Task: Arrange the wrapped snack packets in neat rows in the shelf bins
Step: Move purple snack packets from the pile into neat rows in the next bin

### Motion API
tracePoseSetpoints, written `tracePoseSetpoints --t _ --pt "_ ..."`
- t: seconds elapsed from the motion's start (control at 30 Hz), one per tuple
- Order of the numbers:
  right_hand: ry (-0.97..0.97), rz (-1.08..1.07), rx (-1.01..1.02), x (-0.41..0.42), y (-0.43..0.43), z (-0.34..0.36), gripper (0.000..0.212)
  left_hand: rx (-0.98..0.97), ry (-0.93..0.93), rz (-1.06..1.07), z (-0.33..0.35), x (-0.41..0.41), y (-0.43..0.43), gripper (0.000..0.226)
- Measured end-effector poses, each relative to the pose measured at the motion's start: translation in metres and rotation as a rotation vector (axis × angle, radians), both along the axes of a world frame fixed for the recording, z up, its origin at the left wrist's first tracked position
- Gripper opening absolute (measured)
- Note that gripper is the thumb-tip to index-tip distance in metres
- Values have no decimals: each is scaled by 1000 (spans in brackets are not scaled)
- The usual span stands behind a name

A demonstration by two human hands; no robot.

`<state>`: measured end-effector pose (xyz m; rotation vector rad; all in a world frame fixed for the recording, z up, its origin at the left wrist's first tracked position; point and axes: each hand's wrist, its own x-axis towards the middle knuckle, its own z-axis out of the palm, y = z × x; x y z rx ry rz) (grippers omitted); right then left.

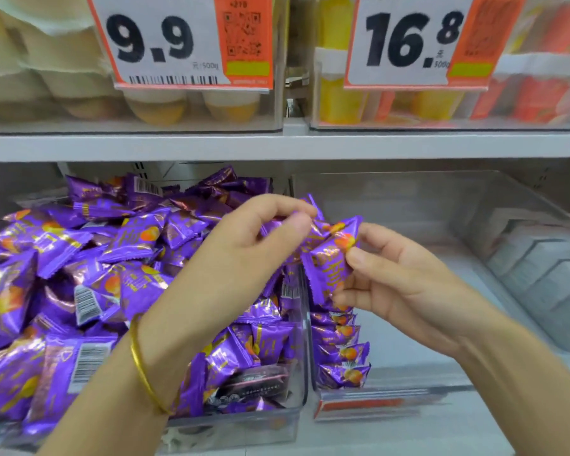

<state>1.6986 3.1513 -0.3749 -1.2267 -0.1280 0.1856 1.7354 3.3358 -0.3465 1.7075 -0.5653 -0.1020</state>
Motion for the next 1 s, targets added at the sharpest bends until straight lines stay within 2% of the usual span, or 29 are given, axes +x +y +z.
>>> tracePoseSetpoints --t 0.13,0.3,0.37,0.47,0.53,0.67,0.8,0.83,1.0 --pt "-1 -89 17 -2 4 -1 54 26 -58 60 -7 -1 -3 14" --pt "-23 -192 74 -4 9 -3 46 8 -57 84 -5 -4 -7 11" --pt "-49 -236 64 -5 11 -5 42 -28 -16 49 -4 -5 -8 21" --pt "-102 -278 41 -7 14 -6 40 43 -21 -26 -4 -8 -11 45" --pt "-119 -276 43 -8 16 -6 38 78 -67 -4 -8 -8 -13 53" --pt "-163 -259 -117 -6 4 -5 39 44 -73 -48 -9 -4 -11 46" --pt "-254 -68 -100 -3 -12 4 67 117 -110 -113 -4 -5 -11 43" --pt "-269 -38 -98 -2 -13 4 68 157 -145 -119 -4 -5 -12 42" --pt "-248 -70 -152 -1 -14 7 48 305 -272 -136 -4 -2 -22 43"
